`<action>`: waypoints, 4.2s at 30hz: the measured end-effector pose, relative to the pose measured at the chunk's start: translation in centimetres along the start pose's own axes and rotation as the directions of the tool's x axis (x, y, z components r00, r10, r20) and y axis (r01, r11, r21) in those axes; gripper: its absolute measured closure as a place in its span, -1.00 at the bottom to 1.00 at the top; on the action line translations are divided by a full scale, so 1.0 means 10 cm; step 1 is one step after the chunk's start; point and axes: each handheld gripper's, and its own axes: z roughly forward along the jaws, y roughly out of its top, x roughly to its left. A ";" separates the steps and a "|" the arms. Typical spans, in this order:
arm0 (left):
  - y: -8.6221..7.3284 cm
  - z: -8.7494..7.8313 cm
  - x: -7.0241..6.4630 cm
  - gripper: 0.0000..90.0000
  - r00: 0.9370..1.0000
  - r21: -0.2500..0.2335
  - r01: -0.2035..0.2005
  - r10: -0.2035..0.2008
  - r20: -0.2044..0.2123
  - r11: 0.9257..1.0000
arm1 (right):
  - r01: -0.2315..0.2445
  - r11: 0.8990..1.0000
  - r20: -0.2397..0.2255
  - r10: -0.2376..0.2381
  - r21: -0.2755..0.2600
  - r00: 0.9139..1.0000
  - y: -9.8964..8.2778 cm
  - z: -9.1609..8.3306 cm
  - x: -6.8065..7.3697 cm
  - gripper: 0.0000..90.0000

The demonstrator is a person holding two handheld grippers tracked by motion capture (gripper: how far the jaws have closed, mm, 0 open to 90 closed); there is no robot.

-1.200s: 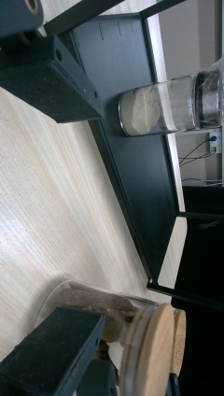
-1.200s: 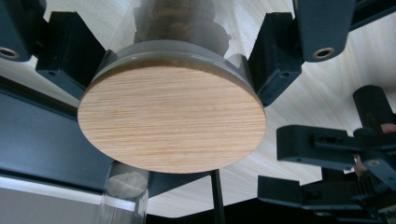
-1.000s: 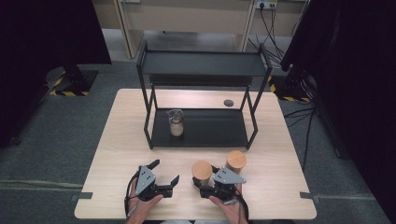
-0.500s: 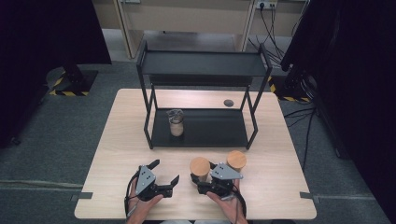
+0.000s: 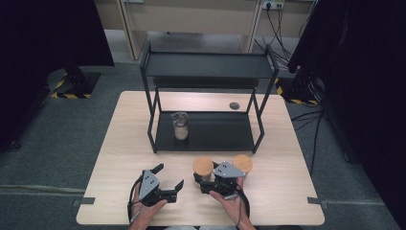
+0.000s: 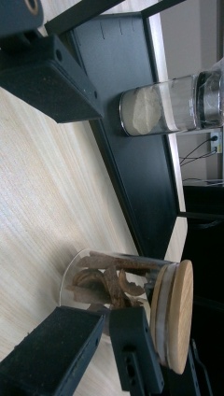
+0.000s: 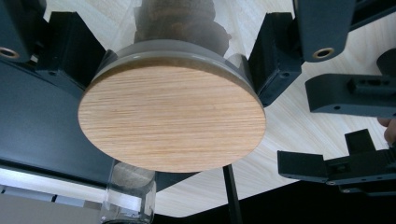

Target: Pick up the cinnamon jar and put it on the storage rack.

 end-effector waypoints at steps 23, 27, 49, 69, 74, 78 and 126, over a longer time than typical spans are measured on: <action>0.00 0.00 0.00 -0.93 1.000 0.001 0.000 0.000 0.001 1.000 | 0.007 1.000 0.008 -0.007 -0.001 1.000 0.15 0.12 -0.04 -0.41; 0.00 0.00 0.00 -0.93 1.000 0.001 0.001 -0.001 0.001 1.000 | 0.004 1.000 0.001 -0.004 0.004 1.000 0.18 0.16 -0.05 -0.41; 0.00 0.00 0.01 -0.93 1.000 0.001 0.004 -0.004 0.001 1.000 | 0.017 0.999 0.019 -0.017 0.028 1.000 0.35 0.33 -0.14 -0.41; 0.00 0.00 0.01 -0.93 1.000 0.002 0.006 -0.006 0.003 1.000 | 0.008 1.000 0.060 -0.009 0.016 0.998 0.52 0.47 -0.27 -0.41; 0.00 0.00 0.01 -0.93 1.000 0.001 0.006 -0.006 0.003 1.000 | 0.000 1.000 0.072 -0.001 0.012 0.997 0.55 0.50 -0.31 -0.41; 0.00 0.00 0.01 -0.93 1.000 0.001 0.006 -0.006 0.004 1.000 | -0.002 1.000 0.079 0.001 0.015 0.997 0.57 0.53 -0.32 -0.41; 0.00 0.00 0.01 -0.93 1.000 -0.001 0.005 -0.005 0.006 1.000 | -0.072 0.997 0.212 0.068 0.015 0.975 0.72 0.95 -0.61 -0.41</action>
